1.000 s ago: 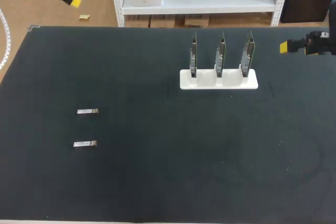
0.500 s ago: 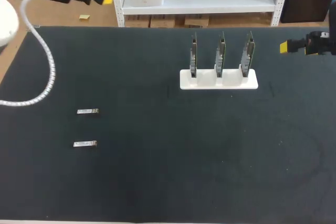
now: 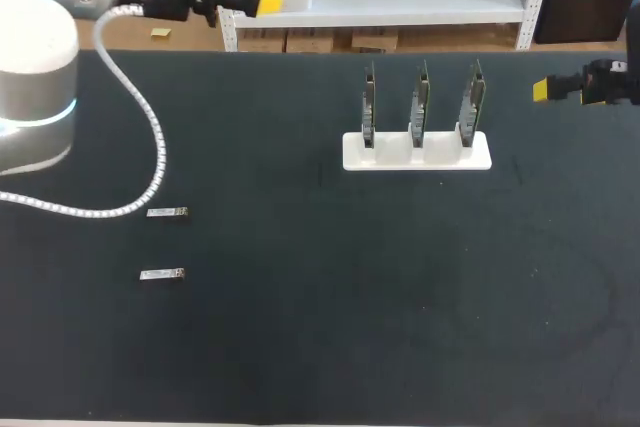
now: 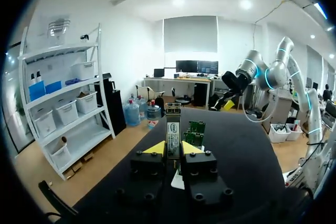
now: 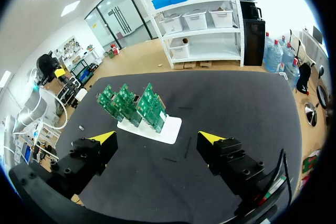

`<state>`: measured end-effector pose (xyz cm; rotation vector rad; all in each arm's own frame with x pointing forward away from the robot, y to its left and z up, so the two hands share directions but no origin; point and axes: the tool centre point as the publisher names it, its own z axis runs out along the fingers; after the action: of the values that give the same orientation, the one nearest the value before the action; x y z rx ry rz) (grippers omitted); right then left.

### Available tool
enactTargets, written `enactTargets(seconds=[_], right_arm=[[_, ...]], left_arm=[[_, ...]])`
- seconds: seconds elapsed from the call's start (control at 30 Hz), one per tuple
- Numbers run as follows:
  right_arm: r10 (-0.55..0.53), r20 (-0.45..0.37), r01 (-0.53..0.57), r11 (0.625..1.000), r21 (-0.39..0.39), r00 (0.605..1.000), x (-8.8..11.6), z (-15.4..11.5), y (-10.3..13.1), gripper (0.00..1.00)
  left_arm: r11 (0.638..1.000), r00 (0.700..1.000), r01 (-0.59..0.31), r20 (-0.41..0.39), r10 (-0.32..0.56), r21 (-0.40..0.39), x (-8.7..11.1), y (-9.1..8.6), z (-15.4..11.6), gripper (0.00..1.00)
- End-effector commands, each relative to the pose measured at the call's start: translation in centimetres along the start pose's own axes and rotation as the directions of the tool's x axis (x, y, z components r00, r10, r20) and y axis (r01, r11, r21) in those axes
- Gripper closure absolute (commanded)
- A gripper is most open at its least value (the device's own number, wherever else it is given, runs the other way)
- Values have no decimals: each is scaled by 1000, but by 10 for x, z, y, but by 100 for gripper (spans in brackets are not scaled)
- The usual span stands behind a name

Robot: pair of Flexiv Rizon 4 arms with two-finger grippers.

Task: Pick up the optical module with the left hand, and insert it into the network port with the right hand.

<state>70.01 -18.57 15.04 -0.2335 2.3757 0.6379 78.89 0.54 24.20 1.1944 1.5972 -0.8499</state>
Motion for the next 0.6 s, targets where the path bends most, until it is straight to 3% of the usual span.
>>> enactTargets(seconds=[0.03,0.27,0.6], right_arm=[[1,1,-1,1000,3,1000,0,0,1,0],[1,1,-1,1000,3,1000,0,0,1,0],[1,1,-1,1000,3,1000,0,0,1,0]], left_arm=[[997,996,-5,94,-2,74,2,3,21,100],[981,993,-42,118,20,189,-4,-16,49,100],[965,991,-46,133,12,259,-6,-29,86,100]])
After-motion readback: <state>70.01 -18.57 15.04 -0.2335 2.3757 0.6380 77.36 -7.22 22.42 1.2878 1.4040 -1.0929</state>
